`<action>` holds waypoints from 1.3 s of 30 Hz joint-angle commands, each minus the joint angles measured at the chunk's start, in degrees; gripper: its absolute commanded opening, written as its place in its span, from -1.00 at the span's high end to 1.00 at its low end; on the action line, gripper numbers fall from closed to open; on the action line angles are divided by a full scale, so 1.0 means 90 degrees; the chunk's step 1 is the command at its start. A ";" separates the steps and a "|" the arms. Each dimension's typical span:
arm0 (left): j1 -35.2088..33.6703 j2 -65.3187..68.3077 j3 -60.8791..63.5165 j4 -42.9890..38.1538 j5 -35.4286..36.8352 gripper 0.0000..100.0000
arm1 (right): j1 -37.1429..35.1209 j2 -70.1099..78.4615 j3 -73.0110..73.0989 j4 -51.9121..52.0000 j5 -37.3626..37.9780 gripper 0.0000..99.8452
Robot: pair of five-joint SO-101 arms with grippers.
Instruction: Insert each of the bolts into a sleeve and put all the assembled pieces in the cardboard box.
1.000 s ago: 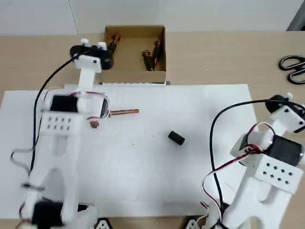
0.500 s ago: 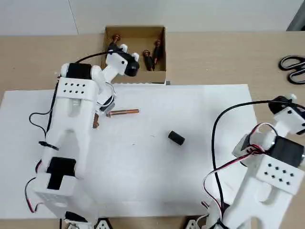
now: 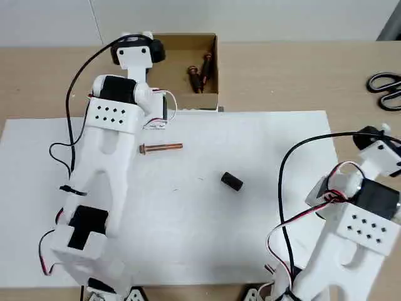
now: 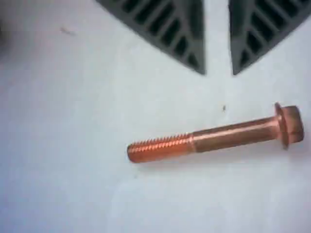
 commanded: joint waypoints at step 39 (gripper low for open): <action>-0.0059 0.1407 0.0757 -0.1074 0.6593 0.35 | 0.0044 -0.0151 -0.0029 -0.0044 0.0039 0.99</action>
